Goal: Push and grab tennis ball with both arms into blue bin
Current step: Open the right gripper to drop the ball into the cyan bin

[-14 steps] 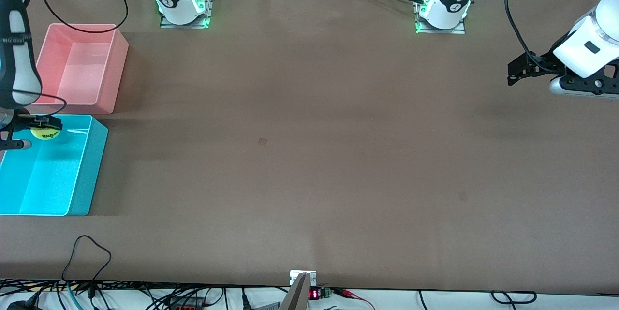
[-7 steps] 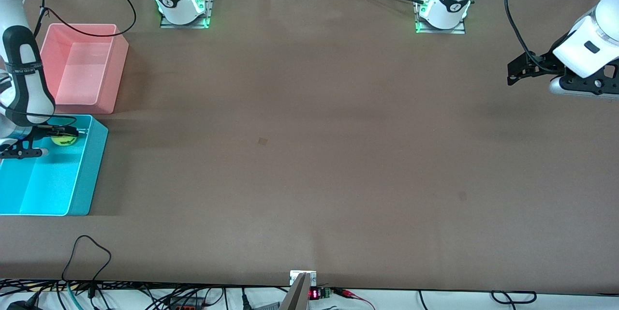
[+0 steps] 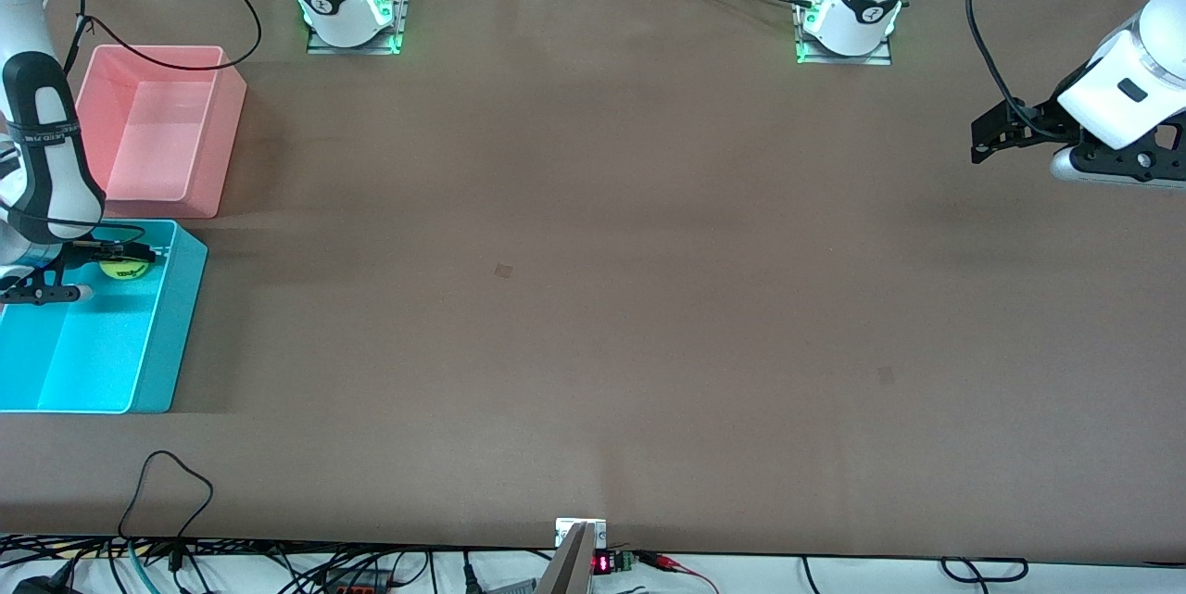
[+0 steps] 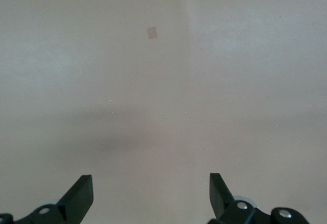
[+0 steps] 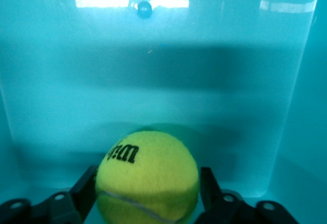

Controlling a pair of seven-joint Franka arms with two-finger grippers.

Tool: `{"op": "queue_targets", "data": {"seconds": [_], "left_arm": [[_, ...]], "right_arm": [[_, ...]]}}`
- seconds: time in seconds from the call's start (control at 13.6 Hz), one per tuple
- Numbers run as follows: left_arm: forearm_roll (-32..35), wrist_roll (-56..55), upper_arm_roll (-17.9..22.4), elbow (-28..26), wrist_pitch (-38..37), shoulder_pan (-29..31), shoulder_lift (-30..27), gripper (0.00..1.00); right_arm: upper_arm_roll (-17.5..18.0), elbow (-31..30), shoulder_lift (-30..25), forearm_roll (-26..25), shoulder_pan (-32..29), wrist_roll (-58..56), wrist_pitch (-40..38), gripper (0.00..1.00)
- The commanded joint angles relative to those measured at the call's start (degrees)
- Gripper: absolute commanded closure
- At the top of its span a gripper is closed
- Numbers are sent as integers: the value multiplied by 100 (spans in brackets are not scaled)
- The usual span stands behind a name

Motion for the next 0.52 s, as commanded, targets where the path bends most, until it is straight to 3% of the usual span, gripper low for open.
{"op": "queue_targets", "data": {"seconds": [0.0,0.44], "left_arm": [[-26,20,-23,123,-130,6,38,0],[-26,20,-23,132,-130,6,29,0]], "right_arm": [[203,117,-75,107,-94,-44,10,0],[493,135,-1085,90,-67,-53,-139,0]]}}
